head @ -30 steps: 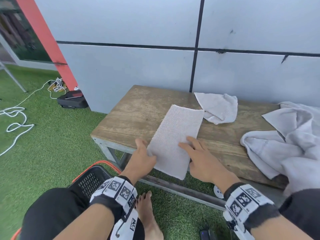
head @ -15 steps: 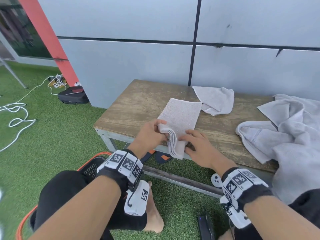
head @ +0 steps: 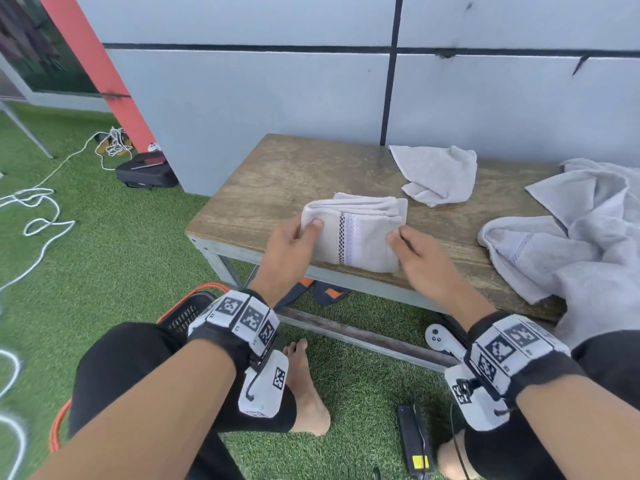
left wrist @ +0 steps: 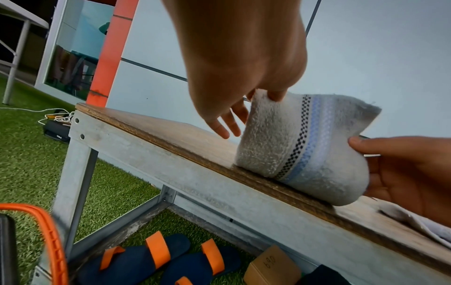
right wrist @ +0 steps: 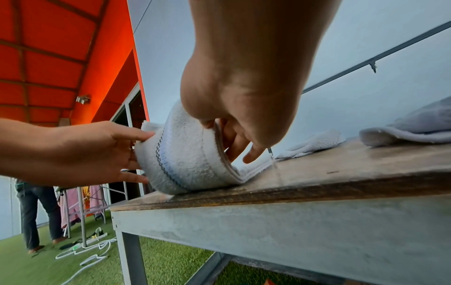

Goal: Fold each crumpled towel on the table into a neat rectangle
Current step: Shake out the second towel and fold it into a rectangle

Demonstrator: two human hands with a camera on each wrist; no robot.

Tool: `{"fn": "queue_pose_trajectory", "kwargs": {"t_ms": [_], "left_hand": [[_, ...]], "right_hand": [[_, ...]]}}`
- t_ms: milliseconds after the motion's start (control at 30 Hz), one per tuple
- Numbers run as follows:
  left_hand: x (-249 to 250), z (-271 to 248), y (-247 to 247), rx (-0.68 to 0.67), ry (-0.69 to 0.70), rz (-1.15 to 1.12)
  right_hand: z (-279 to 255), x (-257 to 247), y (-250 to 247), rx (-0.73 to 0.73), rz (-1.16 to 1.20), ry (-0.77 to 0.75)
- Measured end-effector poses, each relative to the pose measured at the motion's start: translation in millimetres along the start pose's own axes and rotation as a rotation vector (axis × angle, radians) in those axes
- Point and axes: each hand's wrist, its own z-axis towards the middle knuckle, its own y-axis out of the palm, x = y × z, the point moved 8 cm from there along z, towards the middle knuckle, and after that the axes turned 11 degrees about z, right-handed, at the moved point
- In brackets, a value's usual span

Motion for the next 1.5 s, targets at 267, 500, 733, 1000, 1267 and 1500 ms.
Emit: {"fn": "queue_pose_trajectory", "kwargs": {"t_ms": [267, 500, 733, 1000, 1267, 1500], "left_hand": [[-27, 11, 21, -0.056, -0.049, 0.155], [-27, 45, 36, -0.007, -0.065, 0.244], [-35, 64, 53, 0.035, -0.056, 0.473], [-38, 74, 58, -0.035, -0.171, 0.609], [-34, 76, 59, -0.017, -0.136, 0.723], [-25, 71, 48, 0.022, -0.152, 0.508]], "right_hand": [[12, 11, 11, -0.139, -0.049, 0.151], [35, 20, -2, -0.160, 0.064, 0.321], [33, 47, -14, -0.065, -0.056, 0.394], [41, 43, -16, -0.020, -0.152, 0.336], [47, 41, -13, -0.031, -0.330, 0.262], [51, 43, -14, 0.012, -0.404, 0.228]]}}
